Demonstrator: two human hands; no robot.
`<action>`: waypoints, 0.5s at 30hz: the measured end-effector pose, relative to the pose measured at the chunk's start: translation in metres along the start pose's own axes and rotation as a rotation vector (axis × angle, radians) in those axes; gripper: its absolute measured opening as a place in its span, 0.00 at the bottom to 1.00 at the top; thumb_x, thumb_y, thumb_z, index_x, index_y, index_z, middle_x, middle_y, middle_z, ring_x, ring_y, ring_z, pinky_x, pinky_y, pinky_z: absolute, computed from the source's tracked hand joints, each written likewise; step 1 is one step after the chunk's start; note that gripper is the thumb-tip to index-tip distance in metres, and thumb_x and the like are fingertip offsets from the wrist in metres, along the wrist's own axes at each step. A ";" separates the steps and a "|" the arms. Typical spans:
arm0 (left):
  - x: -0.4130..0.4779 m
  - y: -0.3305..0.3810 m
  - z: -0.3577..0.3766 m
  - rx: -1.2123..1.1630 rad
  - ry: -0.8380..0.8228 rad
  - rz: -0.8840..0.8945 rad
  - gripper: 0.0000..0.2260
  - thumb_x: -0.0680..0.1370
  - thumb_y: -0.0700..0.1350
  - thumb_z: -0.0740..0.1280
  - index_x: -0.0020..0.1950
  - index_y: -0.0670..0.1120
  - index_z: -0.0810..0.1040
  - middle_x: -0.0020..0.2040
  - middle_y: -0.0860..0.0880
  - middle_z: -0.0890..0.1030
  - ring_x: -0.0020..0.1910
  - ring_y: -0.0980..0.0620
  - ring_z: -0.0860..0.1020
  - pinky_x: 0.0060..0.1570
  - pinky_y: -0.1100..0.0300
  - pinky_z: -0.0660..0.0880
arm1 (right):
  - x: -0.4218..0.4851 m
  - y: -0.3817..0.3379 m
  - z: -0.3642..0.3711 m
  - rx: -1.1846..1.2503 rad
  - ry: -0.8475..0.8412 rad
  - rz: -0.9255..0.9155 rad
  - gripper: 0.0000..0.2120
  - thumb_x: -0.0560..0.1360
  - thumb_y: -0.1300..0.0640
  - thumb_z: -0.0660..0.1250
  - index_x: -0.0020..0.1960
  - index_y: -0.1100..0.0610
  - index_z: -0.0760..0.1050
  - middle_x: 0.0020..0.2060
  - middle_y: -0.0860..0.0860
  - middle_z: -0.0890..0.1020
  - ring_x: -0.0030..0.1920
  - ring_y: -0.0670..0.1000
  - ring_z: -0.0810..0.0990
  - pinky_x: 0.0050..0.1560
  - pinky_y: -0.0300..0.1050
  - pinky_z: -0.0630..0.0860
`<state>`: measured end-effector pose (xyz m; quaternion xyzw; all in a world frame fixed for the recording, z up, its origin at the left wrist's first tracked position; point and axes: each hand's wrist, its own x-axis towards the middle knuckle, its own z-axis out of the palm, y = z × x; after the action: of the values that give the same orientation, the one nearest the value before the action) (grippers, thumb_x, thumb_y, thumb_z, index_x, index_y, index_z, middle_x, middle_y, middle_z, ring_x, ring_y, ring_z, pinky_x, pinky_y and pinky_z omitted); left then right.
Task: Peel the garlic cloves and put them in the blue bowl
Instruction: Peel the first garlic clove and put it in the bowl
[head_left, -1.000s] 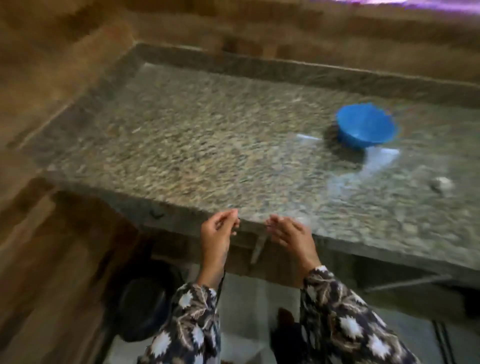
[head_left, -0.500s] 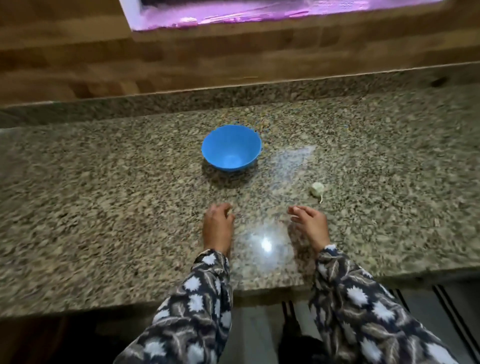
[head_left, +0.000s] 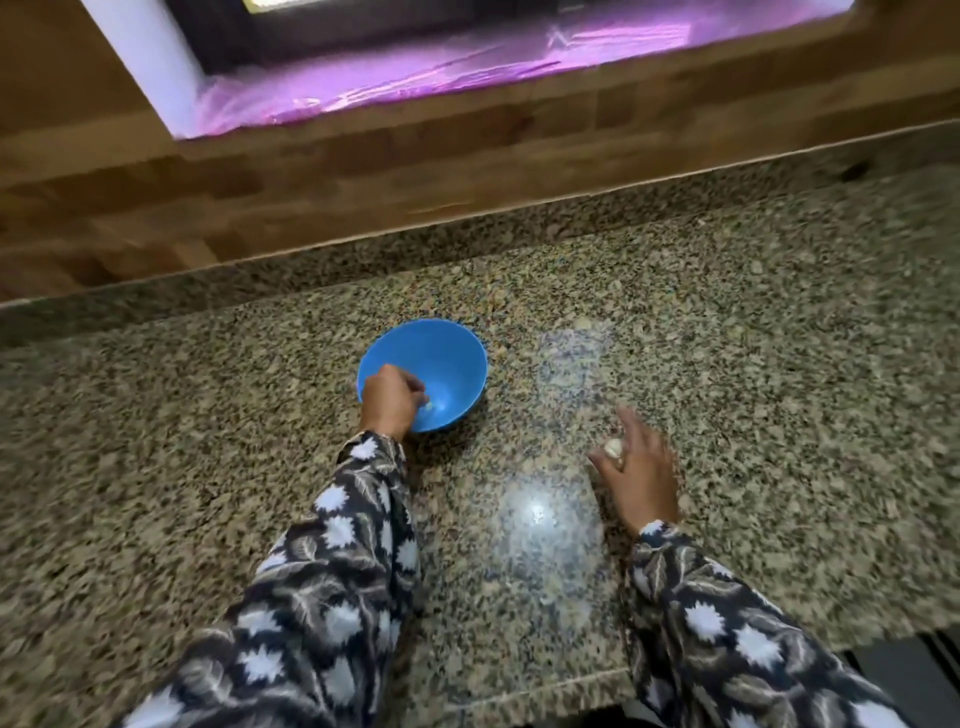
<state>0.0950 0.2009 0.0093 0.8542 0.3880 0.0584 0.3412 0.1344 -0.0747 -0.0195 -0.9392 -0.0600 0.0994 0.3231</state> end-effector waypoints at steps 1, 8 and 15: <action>0.002 0.000 -0.002 -0.011 0.010 0.002 0.07 0.71 0.34 0.71 0.48 0.35 0.81 0.48 0.38 0.83 0.50 0.44 0.80 0.51 0.56 0.73 | 0.001 -0.001 -0.002 0.030 0.007 -0.002 0.22 0.74 0.53 0.66 0.67 0.51 0.68 0.65 0.57 0.70 0.63 0.55 0.69 0.57 0.45 0.71; -0.095 0.034 -0.010 -0.418 0.203 0.260 0.10 0.76 0.39 0.68 0.56 0.44 0.81 0.48 0.54 0.82 0.45 0.60 0.80 0.45 0.72 0.75 | -0.010 -0.011 -0.004 0.872 -0.123 0.261 0.13 0.75 0.62 0.65 0.58 0.63 0.75 0.55 0.58 0.79 0.51 0.56 0.80 0.44 0.37 0.79; -0.153 0.029 0.064 -0.737 -0.334 -0.017 0.11 0.72 0.36 0.72 0.54 0.44 0.81 0.43 0.53 0.84 0.40 0.56 0.82 0.38 0.62 0.79 | -0.046 -0.029 0.012 1.280 -0.337 0.366 0.12 0.78 0.62 0.60 0.60 0.62 0.74 0.51 0.57 0.80 0.45 0.47 0.81 0.40 0.35 0.79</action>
<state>0.0306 0.0459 0.0041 0.6692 0.2875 0.0513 0.6833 0.0856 -0.0529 -0.0036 -0.5300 0.1207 0.3131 0.7788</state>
